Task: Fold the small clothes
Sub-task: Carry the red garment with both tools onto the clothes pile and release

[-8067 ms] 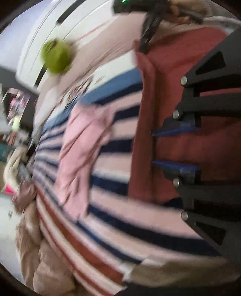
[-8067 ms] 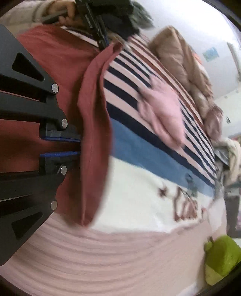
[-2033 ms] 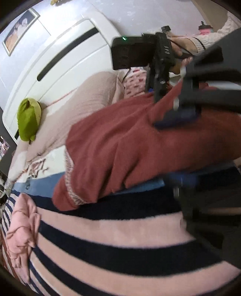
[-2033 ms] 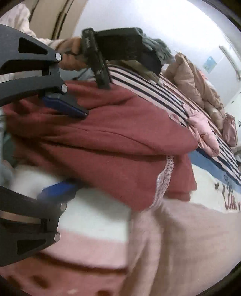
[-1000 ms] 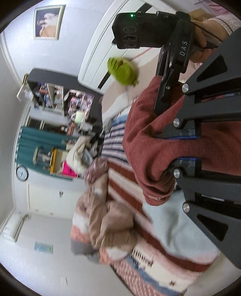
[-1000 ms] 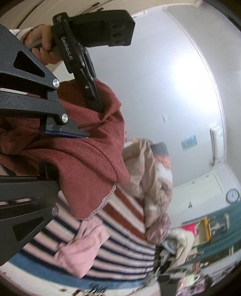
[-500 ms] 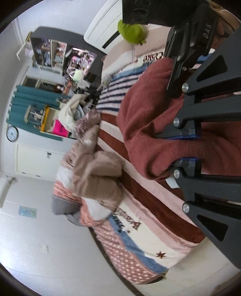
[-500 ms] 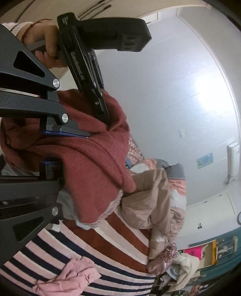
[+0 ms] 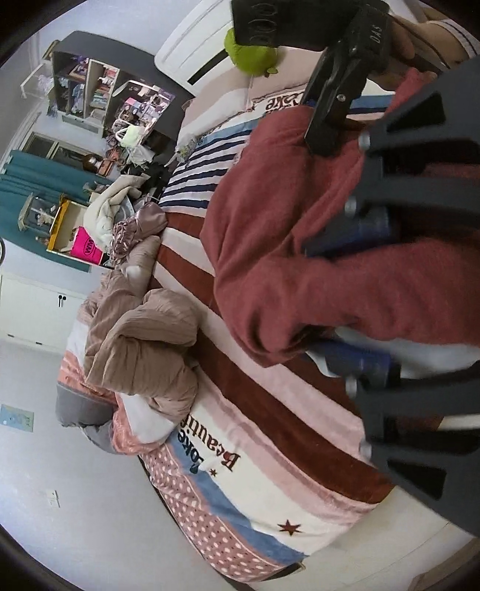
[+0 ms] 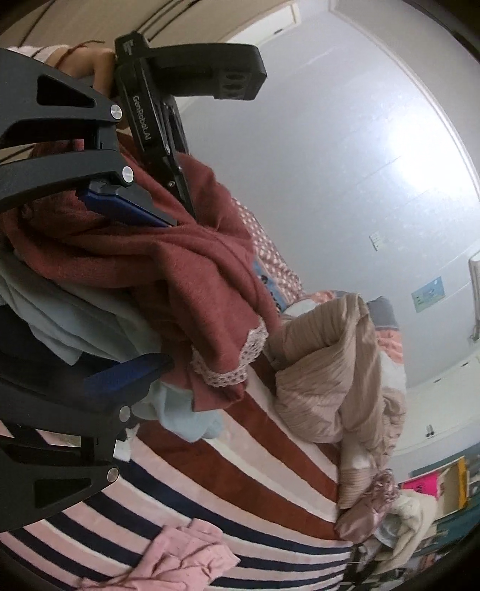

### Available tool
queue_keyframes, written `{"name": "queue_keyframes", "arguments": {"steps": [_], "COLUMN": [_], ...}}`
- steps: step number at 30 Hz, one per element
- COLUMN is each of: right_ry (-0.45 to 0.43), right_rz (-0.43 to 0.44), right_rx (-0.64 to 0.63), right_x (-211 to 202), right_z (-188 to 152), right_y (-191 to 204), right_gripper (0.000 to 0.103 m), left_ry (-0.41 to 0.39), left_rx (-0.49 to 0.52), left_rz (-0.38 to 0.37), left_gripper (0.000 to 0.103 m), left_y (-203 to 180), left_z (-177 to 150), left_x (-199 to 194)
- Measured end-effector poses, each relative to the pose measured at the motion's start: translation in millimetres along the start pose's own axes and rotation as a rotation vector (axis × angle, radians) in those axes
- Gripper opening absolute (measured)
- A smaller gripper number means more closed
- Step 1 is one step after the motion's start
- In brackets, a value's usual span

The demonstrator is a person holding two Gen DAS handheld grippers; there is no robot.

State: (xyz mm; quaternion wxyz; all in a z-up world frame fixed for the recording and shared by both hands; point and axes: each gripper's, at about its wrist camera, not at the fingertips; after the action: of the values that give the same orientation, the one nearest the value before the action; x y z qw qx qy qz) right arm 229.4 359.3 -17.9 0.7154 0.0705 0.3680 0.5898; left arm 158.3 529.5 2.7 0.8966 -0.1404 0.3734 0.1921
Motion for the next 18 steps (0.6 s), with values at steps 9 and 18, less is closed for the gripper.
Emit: {"name": "queue_keyframes", "arguments": {"steps": [9, 18], "right_ry": [-0.052, -0.083], "right_rz": [-0.020, -0.065], "right_rx": [-0.029, -0.076], "right_x": [-41, -109], "right_z": [-9, -59], "right_y": [15, 27], "right_gripper": [0.064, 0.064], "left_ry": [-0.151, -0.288], "left_rx": [0.058, 0.136], "left_rz": [0.139, 0.114], "left_gripper": [0.062, 0.067], "left_y": [-16, -87], "left_z": [-18, -70], "left_x": [-47, -103]}}
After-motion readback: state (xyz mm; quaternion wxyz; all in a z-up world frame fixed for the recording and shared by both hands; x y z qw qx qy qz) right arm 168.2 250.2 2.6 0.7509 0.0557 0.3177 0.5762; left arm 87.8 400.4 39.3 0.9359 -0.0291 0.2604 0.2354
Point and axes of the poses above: each gripper's, at about its wrist camera, not at the fingertips, and x roughly the way its jaws point, y to its left, z to its top, and after that the axes turned 11 degrees about z, right-handed
